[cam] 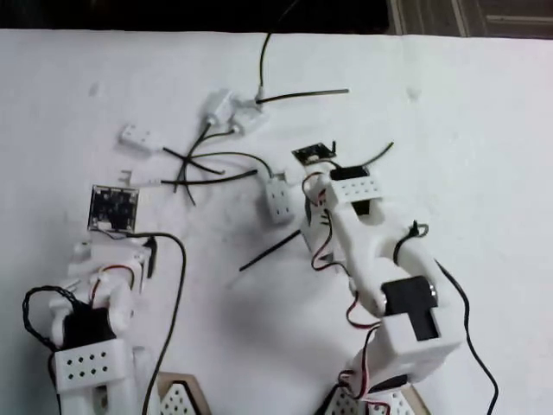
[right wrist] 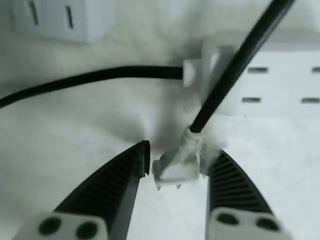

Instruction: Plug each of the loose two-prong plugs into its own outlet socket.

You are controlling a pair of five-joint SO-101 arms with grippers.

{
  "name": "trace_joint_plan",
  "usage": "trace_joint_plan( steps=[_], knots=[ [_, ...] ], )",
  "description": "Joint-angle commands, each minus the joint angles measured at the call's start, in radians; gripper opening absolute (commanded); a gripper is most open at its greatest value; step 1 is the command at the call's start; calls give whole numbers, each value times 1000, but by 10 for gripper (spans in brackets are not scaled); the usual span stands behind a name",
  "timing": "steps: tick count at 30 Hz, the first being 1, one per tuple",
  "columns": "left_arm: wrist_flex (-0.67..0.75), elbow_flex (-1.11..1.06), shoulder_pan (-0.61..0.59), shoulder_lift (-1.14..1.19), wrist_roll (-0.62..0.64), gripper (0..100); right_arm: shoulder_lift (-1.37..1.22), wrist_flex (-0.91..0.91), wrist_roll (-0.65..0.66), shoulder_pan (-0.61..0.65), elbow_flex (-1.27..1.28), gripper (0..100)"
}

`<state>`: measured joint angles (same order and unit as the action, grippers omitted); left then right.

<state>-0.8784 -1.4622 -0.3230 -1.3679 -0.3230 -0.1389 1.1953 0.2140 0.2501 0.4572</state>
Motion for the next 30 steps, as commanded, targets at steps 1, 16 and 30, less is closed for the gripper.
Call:
trace_joint_plan(
  steps=[1,16,30],
  knots=[
    [15,20,-8,-12,9,229,2,-8,-3,-56,-18,132],
    [15,20,-8,-12,9,229,5,-4,87,-116,-48,37],
    [15,20,-8,-12,9,229,280,150,86,-117,-29,138]
  ],
)
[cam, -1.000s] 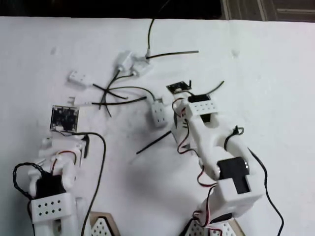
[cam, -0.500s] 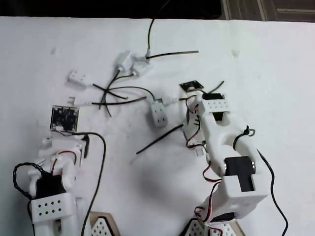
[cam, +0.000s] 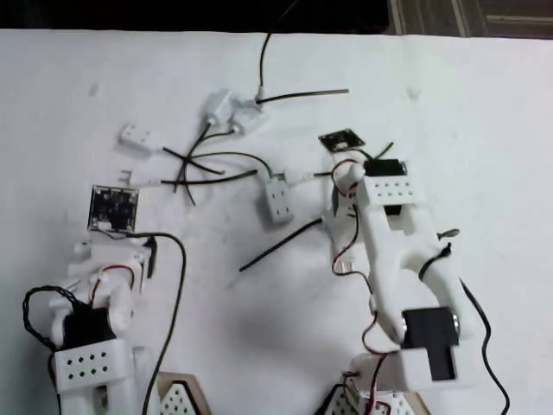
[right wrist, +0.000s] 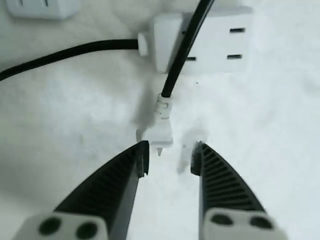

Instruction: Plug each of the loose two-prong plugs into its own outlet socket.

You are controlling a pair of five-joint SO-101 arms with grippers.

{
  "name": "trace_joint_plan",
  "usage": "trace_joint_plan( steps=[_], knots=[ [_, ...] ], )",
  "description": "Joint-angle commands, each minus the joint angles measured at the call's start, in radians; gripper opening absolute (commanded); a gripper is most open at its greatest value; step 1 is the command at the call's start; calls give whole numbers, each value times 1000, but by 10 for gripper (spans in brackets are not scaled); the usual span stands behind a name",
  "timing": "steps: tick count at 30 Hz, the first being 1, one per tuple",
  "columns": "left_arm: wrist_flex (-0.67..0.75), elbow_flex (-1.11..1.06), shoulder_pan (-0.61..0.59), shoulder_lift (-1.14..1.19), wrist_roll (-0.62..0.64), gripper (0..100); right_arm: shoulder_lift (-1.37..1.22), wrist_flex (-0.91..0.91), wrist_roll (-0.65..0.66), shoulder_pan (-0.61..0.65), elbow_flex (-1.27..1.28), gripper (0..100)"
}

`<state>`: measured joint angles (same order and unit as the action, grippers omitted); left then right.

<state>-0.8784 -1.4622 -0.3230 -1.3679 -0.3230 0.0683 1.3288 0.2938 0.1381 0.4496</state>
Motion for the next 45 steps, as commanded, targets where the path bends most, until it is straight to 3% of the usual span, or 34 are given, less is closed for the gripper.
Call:
trace_joint_plan(
  steps=[1,14,32,45],
  knots=[
    [15,20,-8,-12,9,229,77,24,6,-1,-8,138],
    [15,20,-8,-12,9,229,77,-111,0,85,160,138],
    [15,20,-8,-10,9,229,73,-166,0,67,180,138],
    [15,18,-8,-10,9,229,-107,-188,2,36,101,136]
  ],
)
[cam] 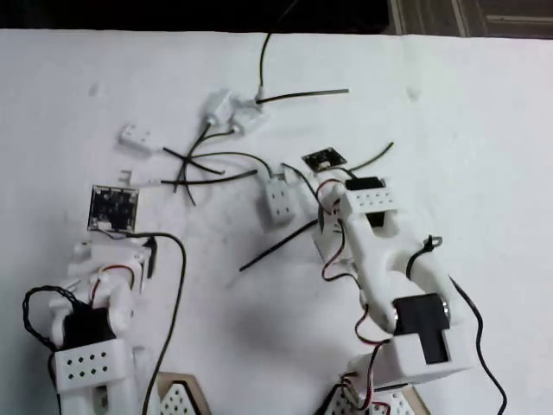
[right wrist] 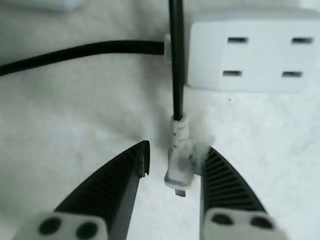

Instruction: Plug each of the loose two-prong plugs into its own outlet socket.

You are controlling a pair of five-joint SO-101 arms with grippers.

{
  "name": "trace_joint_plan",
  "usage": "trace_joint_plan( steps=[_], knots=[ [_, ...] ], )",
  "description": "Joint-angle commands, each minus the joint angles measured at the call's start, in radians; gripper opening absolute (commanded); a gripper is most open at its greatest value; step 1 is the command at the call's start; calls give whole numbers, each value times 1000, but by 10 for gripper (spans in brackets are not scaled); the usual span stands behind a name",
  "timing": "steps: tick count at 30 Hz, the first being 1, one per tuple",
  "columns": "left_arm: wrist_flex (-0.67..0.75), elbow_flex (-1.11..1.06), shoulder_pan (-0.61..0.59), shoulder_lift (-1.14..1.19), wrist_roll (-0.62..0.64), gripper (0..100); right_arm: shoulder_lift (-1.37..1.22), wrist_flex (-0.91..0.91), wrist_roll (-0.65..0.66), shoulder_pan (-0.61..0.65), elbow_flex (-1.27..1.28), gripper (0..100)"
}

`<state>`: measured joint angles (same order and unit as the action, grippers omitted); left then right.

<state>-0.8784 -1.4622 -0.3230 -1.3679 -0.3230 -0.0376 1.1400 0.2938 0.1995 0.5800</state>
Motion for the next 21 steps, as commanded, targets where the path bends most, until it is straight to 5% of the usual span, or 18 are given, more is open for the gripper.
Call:
trace_joint_plan(
  steps=[1,6,21],
  knots=[
    [15,18,-8,-10,9,229,-1,-1,2,-31,-31,128],
    [15,18,-8,-10,8,229,1,-27,9,-59,-44,13],
    [21,9,-7,-10,8,229,341,236,74,-90,-37,17]
  ],
)
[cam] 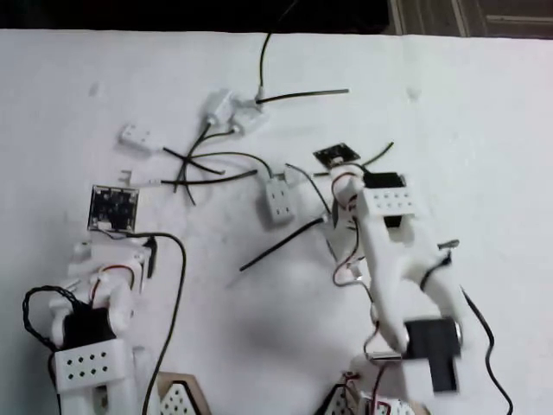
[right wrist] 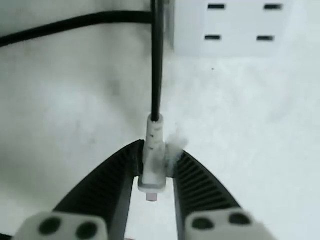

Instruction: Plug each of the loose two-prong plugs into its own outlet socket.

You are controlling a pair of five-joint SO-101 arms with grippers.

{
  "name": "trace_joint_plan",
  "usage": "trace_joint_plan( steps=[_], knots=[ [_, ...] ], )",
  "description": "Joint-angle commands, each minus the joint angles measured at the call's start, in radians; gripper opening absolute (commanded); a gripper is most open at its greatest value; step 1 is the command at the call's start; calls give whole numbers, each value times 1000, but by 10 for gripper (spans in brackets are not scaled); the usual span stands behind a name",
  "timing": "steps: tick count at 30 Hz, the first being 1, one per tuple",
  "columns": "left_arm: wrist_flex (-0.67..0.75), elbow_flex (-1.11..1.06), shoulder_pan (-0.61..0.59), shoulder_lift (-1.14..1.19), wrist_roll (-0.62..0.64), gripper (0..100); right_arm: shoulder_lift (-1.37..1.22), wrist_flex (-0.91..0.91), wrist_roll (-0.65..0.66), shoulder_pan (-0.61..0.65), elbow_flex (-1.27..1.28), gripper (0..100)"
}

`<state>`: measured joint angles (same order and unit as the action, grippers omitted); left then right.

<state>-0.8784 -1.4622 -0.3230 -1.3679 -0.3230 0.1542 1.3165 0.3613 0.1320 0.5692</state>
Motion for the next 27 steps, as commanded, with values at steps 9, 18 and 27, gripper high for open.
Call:
trace_joint_plan(
  steps=[9,18,27],
  knots=[
    [-117,127,116,-8,5,229,593,48,-100,-96,144,17],
    [-397,448,328,38,9,226,840,-130,-361,-97,407,17],
    [-382,753,367,622,12,231,874,-205,-494,-104,489,17]
  ],
)
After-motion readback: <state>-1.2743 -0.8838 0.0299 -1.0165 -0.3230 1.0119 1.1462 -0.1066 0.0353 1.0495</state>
